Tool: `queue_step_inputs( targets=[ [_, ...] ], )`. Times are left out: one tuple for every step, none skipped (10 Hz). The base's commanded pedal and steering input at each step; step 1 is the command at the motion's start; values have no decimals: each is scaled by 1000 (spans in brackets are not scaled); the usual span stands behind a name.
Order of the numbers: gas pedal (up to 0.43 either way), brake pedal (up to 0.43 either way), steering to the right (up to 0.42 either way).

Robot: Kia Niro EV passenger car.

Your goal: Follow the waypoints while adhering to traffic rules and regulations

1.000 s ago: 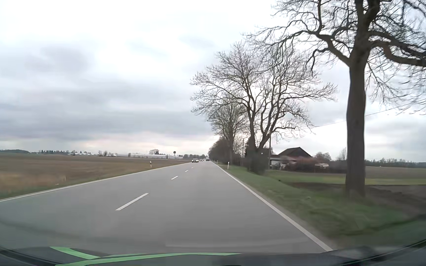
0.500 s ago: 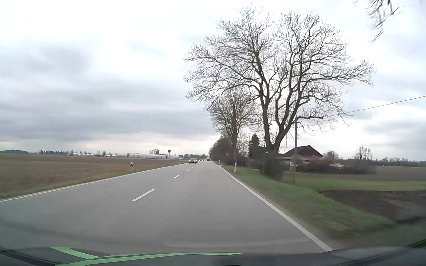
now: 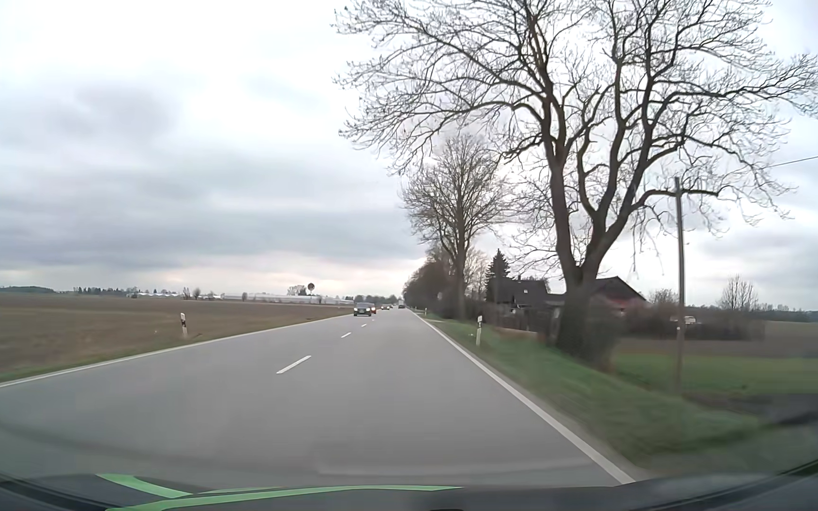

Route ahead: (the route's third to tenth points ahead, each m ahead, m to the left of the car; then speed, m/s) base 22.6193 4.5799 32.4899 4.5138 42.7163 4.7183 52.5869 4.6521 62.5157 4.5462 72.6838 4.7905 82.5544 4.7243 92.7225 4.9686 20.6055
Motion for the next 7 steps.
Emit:
queue_step_inputs(
  targets=[
    [197, 0, 0],
    [197, 0, 0],
    [197, 0, 1],
    [197, 0, 1],
    [197, 0, 0],
    [197, 0, 0],
    [197, 0, 0]
  ],
)
